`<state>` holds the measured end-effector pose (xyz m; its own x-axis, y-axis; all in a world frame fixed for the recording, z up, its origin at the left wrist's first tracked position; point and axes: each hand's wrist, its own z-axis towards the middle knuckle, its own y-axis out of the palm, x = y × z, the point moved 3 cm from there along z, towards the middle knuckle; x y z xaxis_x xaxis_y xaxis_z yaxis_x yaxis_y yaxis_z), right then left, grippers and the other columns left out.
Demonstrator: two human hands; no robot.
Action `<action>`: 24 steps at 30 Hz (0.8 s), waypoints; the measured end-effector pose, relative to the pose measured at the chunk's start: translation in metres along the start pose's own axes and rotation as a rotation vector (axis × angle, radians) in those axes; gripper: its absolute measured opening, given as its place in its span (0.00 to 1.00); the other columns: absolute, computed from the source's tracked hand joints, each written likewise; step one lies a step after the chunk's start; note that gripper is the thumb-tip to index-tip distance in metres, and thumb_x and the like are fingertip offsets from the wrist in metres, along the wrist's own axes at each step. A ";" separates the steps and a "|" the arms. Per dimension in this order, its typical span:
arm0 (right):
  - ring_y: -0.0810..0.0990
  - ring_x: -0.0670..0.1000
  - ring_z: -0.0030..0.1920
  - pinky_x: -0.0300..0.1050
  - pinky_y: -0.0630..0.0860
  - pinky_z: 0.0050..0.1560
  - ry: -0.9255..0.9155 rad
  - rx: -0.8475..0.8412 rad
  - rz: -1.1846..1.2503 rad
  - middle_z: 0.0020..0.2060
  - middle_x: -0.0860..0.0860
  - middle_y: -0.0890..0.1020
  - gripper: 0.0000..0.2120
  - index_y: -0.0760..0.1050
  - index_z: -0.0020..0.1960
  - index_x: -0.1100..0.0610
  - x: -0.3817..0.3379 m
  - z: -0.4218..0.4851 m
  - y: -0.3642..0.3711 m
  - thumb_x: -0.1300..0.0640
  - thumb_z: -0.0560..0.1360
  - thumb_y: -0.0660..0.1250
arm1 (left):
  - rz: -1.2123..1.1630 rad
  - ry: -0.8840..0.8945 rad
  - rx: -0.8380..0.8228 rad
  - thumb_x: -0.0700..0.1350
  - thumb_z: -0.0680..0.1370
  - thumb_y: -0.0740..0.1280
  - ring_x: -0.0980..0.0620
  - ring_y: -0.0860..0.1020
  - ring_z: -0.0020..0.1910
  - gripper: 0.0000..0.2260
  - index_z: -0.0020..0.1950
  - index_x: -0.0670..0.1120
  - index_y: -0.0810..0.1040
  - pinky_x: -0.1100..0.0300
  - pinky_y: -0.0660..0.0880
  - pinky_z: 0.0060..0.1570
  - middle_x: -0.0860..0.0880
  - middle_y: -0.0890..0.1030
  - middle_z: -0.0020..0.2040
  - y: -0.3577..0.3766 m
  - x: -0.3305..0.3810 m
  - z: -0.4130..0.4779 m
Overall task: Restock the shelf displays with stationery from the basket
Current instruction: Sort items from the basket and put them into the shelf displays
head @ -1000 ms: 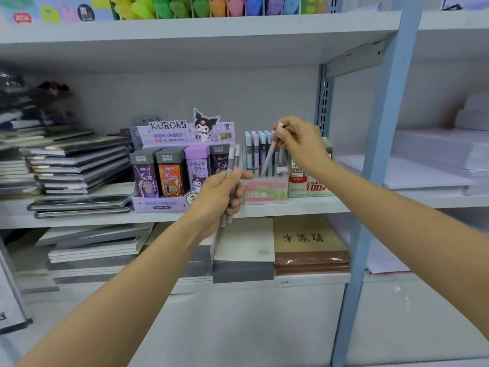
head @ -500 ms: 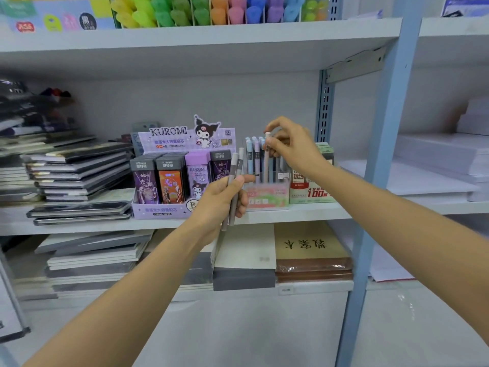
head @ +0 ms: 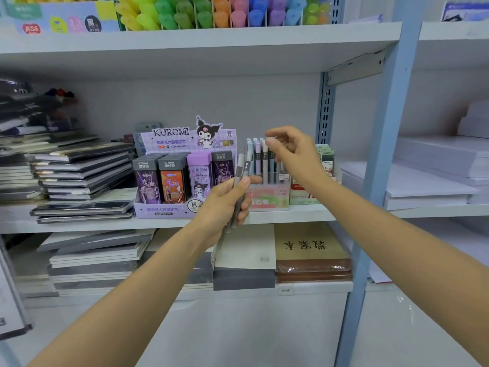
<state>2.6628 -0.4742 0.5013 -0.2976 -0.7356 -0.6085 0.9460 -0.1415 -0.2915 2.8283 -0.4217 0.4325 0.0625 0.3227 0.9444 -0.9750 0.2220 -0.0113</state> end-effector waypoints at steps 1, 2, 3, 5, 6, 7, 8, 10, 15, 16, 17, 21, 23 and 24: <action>0.79 0.44 0.39 0.37 0.76 0.39 0.053 -0.056 0.106 0.45 0.50 0.81 0.10 0.78 0.58 0.56 -0.001 -0.007 0.002 0.55 0.78 0.66 | -0.001 0.003 -0.013 0.52 0.82 0.60 0.56 0.69 0.25 0.13 0.60 0.47 0.79 0.63 0.66 0.25 0.53 0.71 0.29 0.003 0.000 0.000; 0.79 0.44 0.38 0.37 0.77 0.38 0.108 -0.119 0.191 0.44 0.51 0.82 0.11 0.78 0.58 0.57 -0.002 -0.014 0.004 0.55 0.78 0.66 | -0.006 0.005 -0.025 0.52 0.82 0.60 0.56 0.69 0.25 0.13 0.59 0.46 0.79 0.64 0.66 0.25 0.53 0.71 0.29 0.006 0.000 -0.001; 0.79 0.45 0.37 0.39 0.78 0.40 0.153 -0.175 0.260 0.43 0.52 0.82 0.10 0.79 0.57 0.59 -0.002 -0.021 0.007 0.57 0.78 0.67 | -0.011 0.006 -0.035 0.52 0.82 0.60 0.56 0.69 0.25 0.13 0.58 0.46 0.79 0.64 0.67 0.24 0.53 0.71 0.29 0.010 0.000 -0.001; 0.80 0.47 0.37 0.42 0.80 0.43 0.195 -0.237 0.372 0.39 0.51 0.82 0.07 0.81 0.52 0.60 -0.003 -0.030 0.011 0.59 0.77 0.68 | -0.021 0.007 -0.054 0.52 0.82 0.60 0.55 0.69 0.25 0.13 0.56 0.47 0.80 0.64 0.68 0.24 0.52 0.71 0.29 0.017 -0.001 -0.002; 0.80 0.47 0.37 0.41 0.80 0.43 0.193 -0.242 0.408 0.37 0.50 0.81 0.05 0.81 0.50 0.59 -0.003 -0.033 0.011 0.60 0.77 0.68 | -0.024 0.007 -0.063 0.52 0.82 0.60 0.55 0.69 0.25 0.12 0.55 0.48 0.81 0.64 0.68 0.25 0.52 0.71 0.29 0.020 0.000 -0.003; 0.80 0.46 0.38 0.40 0.80 0.42 0.185 -0.235 0.424 0.37 0.50 0.82 0.05 0.81 0.50 0.59 -0.003 -0.035 0.010 0.60 0.77 0.67 | -0.024 0.006 -0.070 0.53 0.82 0.60 0.55 0.69 0.25 0.12 0.56 0.49 0.81 0.64 0.69 0.25 0.52 0.71 0.29 0.021 0.000 -0.005; 0.80 0.46 0.38 0.39 0.79 0.42 0.176 -0.216 0.426 0.37 0.49 0.82 0.05 0.80 0.50 0.60 -0.003 -0.036 0.007 0.60 0.77 0.67 | -0.021 0.004 -0.074 0.53 0.82 0.60 0.55 0.69 0.25 0.13 0.56 0.49 0.81 0.64 0.69 0.25 0.52 0.72 0.30 0.022 0.000 -0.006; 0.80 0.45 0.38 0.38 0.77 0.41 0.183 -0.155 0.441 0.38 0.49 0.82 0.06 0.80 0.51 0.60 -0.002 -0.036 0.000 0.60 0.78 0.66 | -0.006 -0.010 -0.073 0.53 0.82 0.59 0.55 0.70 0.25 0.13 0.57 0.49 0.80 0.64 0.67 0.23 0.52 0.73 0.30 0.022 0.000 -0.009; 0.81 0.48 0.38 0.40 0.79 0.41 0.215 -0.079 0.534 0.40 0.51 0.83 0.11 0.76 0.60 0.61 -0.003 -0.036 -0.015 0.61 0.78 0.65 | 0.039 -0.024 -0.017 0.51 0.82 0.61 0.58 0.64 0.22 0.11 0.49 0.51 0.82 0.68 0.57 0.19 0.55 0.71 0.30 0.019 0.002 -0.013; 0.82 0.49 0.39 0.40 0.80 0.42 0.205 -0.086 0.525 0.40 0.51 0.84 0.12 0.76 0.61 0.62 -0.003 -0.036 -0.017 0.61 0.78 0.65 | 0.048 -0.024 -0.007 0.51 0.82 0.61 0.58 0.63 0.23 0.11 0.49 0.50 0.82 0.68 0.57 0.19 0.55 0.71 0.30 0.020 0.003 -0.013; 0.82 0.49 0.39 0.41 0.80 0.43 0.192 -0.096 0.502 0.41 0.52 0.84 0.12 0.76 0.61 0.62 -0.005 -0.035 -0.020 0.61 0.78 0.66 | 0.057 -0.023 0.003 0.51 0.82 0.62 0.58 0.63 0.23 0.10 0.51 0.49 0.82 0.68 0.57 0.19 0.54 0.72 0.31 0.020 0.004 -0.012; 0.83 0.50 0.43 0.41 0.81 0.45 0.174 -0.083 0.423 0.43 0.53 0.84 0.07 0.78 0.55 0.60 -0.009 -0.020 -0.038 0.63 0.79 0.64 | 0.091 -0.028 0.095 0.50 0.81 0.63 0.57 0.68 0.26 0.10 0.56 0.45 0.78 0.69 0.60 0.20 0.51 0.76 0.37 0.018 0.008 -0.005; 0.82 0.48 0.43 0.39 0.80 0.45 0.151 0.006 0.374 0.44 0.53 0.83 0.07 0.76 0.55 0.60 -0.010 -0.006 -0.052 0.63 0.80 0.61 | 0.042 -0.057 0.172 0.48 0.82 0.61 0.56 0.70 0.28 0.10 0.57 0.42 0.73 0.68 0.63 0.21 0.48 0.76 0.41 0.014 0.009 -0.001; 0.82 0.47 0.43 0.39 0.80 0.46 0.132 0.045 0.328 0.45 0.53 0.82 0.07 0.75 0.56 0.61 -0.010 0.001 -0.059 0.64 0.80 0.60 | 0.013 -0.057 0.201 0.47 0.82 0.60 0.56 0.71 0.29 0.10 0.56 0.41 0.72 0.66 0.64 0.22 0.48 0.76 0.41 0.012 0.009 0.001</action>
<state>2.6105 -0.4589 0.5251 0.0120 -0.6549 -0.7556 0.9978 0.0573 -0.0338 2.8167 -0.4173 0.4408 0.0430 0.2705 0.9618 -0.9989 0.0278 0.0369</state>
